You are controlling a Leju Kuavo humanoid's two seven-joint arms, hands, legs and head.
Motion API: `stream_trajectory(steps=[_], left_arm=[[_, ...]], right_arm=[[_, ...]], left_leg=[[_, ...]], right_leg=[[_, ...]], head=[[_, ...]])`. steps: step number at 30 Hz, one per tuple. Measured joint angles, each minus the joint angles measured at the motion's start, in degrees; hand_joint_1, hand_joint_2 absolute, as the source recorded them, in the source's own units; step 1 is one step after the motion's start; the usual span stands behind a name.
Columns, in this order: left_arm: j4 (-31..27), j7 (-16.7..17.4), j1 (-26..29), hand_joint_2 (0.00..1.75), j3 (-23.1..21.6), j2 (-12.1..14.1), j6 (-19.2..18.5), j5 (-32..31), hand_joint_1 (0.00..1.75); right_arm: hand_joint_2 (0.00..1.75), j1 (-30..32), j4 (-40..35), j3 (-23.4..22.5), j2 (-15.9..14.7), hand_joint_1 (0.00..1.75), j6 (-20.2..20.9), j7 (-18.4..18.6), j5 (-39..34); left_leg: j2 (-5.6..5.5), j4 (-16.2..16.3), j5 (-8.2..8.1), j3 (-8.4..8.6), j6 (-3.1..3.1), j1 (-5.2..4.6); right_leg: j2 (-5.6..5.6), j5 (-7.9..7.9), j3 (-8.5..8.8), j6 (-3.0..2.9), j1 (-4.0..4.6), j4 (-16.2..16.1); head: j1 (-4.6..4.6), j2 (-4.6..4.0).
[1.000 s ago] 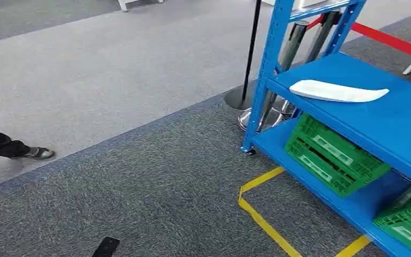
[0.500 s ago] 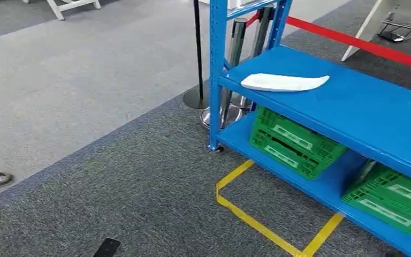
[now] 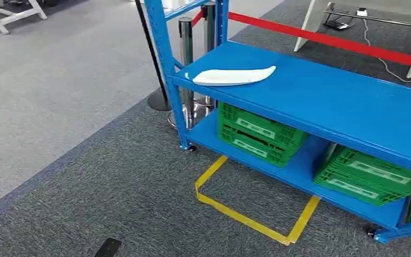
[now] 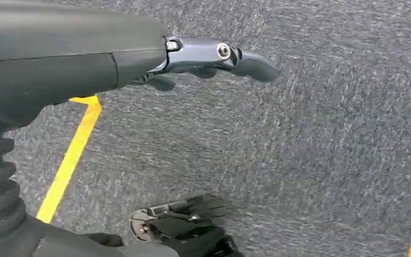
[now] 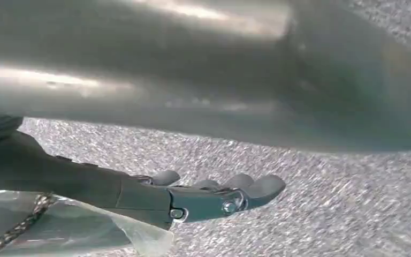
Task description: Take the parts from the cabinet and place them on the table.
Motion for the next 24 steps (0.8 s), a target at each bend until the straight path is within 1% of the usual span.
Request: stream_trajectory(steps=[1,2,3,4,5,6,7,8,9,10,11,12,14,15,16,17,18,19,20,21,22,23,24], left_arm=[[0.00,0.00,-0.12,1.75,0.00,0.04,0.00,-0.04,0.00],[0.00,0.00,-0.12,1.75,0.00,0.04,0.00,-0.06,0.00],[0.00,0.00,0.07,1.75,0.00,0.04,0.00,-0.07,0.00],[0.00,0.02,0.25,1.75,0.00,0.06,0.00,-0.07,0.00],[0.00,0.02,0.40,1.75,0.00,0.09,0.00,-0.07,0.00],[0.00,0.04,0.48,1.75,0.00,0.09,0.00,-0.07,0.00],[0.00,0.04,0.47,1.75,0.00,0.09,0.00,-0.13,0.00],[0.00,0.04,0.40,1.75,0.00,0.09,0.00,-0.20,0.00],[0.00,0.04,0.38,1.75,0.00,0.09,0.00,-0.22,0.00],[0.00,0.04,0.36,1.75,0.00,0.11,0.00,-0.22,0.00],[0.00,0.07,0.35,1.75,-0.02,0.44,0.00,-0.22,0.00],[0.00,0.07,0.36,1.75,-0.02,0.30,0.00,-0.20,0.00],[0.00,0.15,0.24,1.75,-0.02,0.30,0.00,-0.20,0.00],[0.00,0.17,0.13,1.75,-0.05,0.16,0.00,-0.20,0.00],[-0.02,0.22,0.00,1.75,-0.11,0.20,0.00,-0.15,0.00],[-0.02,0.26,-0.09,1.75,-0.13,0.13,0.00,-0.20,0.00],[-0.02,0.37,0.09,1.75,-0.13,0.15,-0.09,-0.20,0.00],[-0.02,0.46,0.23,1.75,-0.15,0.15,-0.18,-0.20,0.00],[0.00,0.50,0.35,1.75,-0.15,0.11,-0.20,-0.20,0.00],[0.00,0.50,0.36,1.75,-0.15,0.11,-0.20,-0.22,0.00],[0.00,0.50,0.31,1.75,-0.15,0.09,-0.20,-0.22,0.00],[0.00,0.50,0.23,1.75,-0.18,0.04,-0.20,-0.22,0.00],[0.00,0.50,0.17,1.75,-0.20,0.02,-0.20,-0.22,0.00]], right_arm=[[0.00,0.08,0.00,0.00,0.00,0.00,0.00,-0.02,0.00],[0.00,0.01,0.00,0.02,-0.02,0.00,0.00,0.02,0.00],[0.00,-0.19,-0.02,0.02,-0.02,0.00,-0.04,0.00,0.00],[0.00,-0.39,-0.02,0.04,-0.02,0.00,-0.04,0.00,0.00],[0.00,-0.38,-0.02,0.04,-0.02,0.00,-0.02,0.00,-0.02],[0.00,-0.25,0.00,0.04,-0.02,0.00,-0.02,0.00,-0.02],[0.00,-0.16,-0.02,0.04,-0.02,0.00,-0.02,0.02,-0.02],[0.00,-0.10,0.00,0.04,-0.02,0.00,-0.02,0.02,-0.02],[0.00,-0.10,0.00,0.04,-0.02,0.00,-0.02,0.00,-0.02],[0.00,-0.14,0.00,0.09,0.02,0.00,-0.02,0.00,-0.02],[0.00,-0.23,0.06,0.11,0.20,0.00,0.00,-0.02,-0.02],[0.00,-0.34,0.07,0.15,0.17,0.00,-0.02,-0.02,-0.02],[0.00,-0.22,0.07,0.17,0.20,0.00,0.00,-0.02,0.00],[0.00,-0.06,0.07,0.17,0.17,0.00,-0.02,-0.02,-0.02],[0.00,0.09,0.07,0.20,0.06,0.00,-0.02,-0.02,0.00],[0.00,0.04,0.07,0.22,0.07,0.00,-0.09,-0.04,-0.04],[0.00,-0.20,0.11,0.24,0.09,0.00,-0.02,-0.09,-0.04],[0.00,-0.45,0.11,0.28,0.09,0.00,-0.02,-0.17,0.00],[0.00,-0.55,0.11,0.33,0.07,0.00,-0.07,-0.17,-0.07],[0.00,-0.47,0.11,0.33,0.04,0.00,-0.07,-0.17,-0.07],[0.00,-0.32,0.11,0.33,0.02,0.00,-0.09,-0.17,-0.09],[0.00,-0.19,0.11,0.33,-0.02,0.00,-0.09,-0.17,-0.09],[0.00,-0.16,0.11,0.33,-0.09,0.00,-0.11,-0.17,-0.09]], left_leg=[[-2.77,0.96,-1.06,-0.24,-0.42,0.19],[-4.92,4.07,-3.35,-1.50,-0.46,0.27],[-5.74,8.57,-5.80,-3.48,-0.45,0.27],[-6.02,13.77,-8.03,-5.75,-0.44,0.25],[-6.06,17.59,-9.19,-7.55,-0.32,0.22],[-6.12,18.88,-8.82,-8.31,-0.08,0.16],[-6.17,17.58,-7.25,-7.83,0.25,0.06],[-6.37,13.82,-4.57,-6.30,0.74,-0.09],[-7.19,8.13,-1.37,-3.88,1.47,-0.29],[-9.42,3.35,0.90,-1.90,2.31,-0.54],[-11.62,1.99,0.24,-1.26,3.11,-0.38],[-11.37,0.94,0.23,-0.95,2.93,-0.48],[-10.50,0.92,0.11,-0.98,2.86,-0.74],[-9.79,0.16,0.52,-0.78,2.95,-0.48],[-8.66,-0.82,1.06,-0.37,2.68,-0.07],[-8.29,-1.24,1.15,-0.23,3.13,-0.07],[-7.34,-1.24,1.16,-0.30,3.26,-0.11],[-6.35,-1.19,1.10,-0.30,3.27,-0.21],[-5.30,-1.17,1.04,-0.30,3.29,-0.28],[-4.48,-1.12,0.98,-0.31,3.25,-0.30],[-3.77,-1.08,0.90,-0.25,3.12,-0.26],[-3.10,-1.04,0.76,-0.15,2.91,-0.19],[-2.39,-0.81,0.54,-0.05,2.60,-0.09]], right_leg=[[0.41,0.13,-0.02,-0.31,-0.13,-0.04],[0.84,0.24,-0.10,-0.67,-0.15,-0.03],[1.54,0.30,-0.21,-0.86,-0.10,-0.03],[2.32,0.36,-0.30,-1.02,0.06,-0.01],[3.13,0.39,-0.31,-1.05,0.23,0.00],[3.99,0.40,-0.27,-1.07,0.40,0.02],[4.71,0.40,-0.19,-1.07,0.55,0.03],[5.56,0.41,-0.09,-1.07,0.72,0.04],[6.52,0.42,0.06,-1.06,0.87,0.03],[7.20,0.47,0.13,-1.05,0.92,0.02],[7.68,0.50,-0.09,-0.81,1.14,0.18],[8.61,0.61,-0.46,-0.58,0.80,0.28],[9.58,1.03,-0.91,0.14,0.38,-0.03],[10.25,1.19,-1.54,0.66,0.64,-0.29],[8.36,0.66,-1.74,0.58,0.62,0.53],[4.95,-0.94,-2.80,0.72,0.85,2.67],[3.27,-3.24,-4.82,1.04,0.66,6.76],[2.53,-5.30,-6.99,1.34,0.48,11.18],[2.21,-6.88,-8.99,1.69,0.32,15.34],[2.08,-7.10,-9.90,2.00,0.24,17.31],[1.96,-5.91,-9.30,2.27,0.11,16.35],[1.66,-3.65,-7.30,2.42,-0.04,12.76],[0.89,-1.02,-4.26,2.49,-0.16,7.15]], head=[[-0.21,0.00],[-0.33,0.00],[-0.41,0.00],[-0.46,0.00],[-0.46,0.00],[-0.41,0.00],[-0.44,0.00],[-0.41,0.00],[-0.46,0.00],[-0.41,0.00],[-0.20,0.00],[-0.46,0.00],[-0.46,0.00],[-0.42,0.00],[-0.44,0.00],[0.21,0.00],[0.55,0.00],[0.44,0.00],[0.42,0.00],[0.42,0.00],[0.48,0.00],[0.46,0.00],[0.48,0.00]])
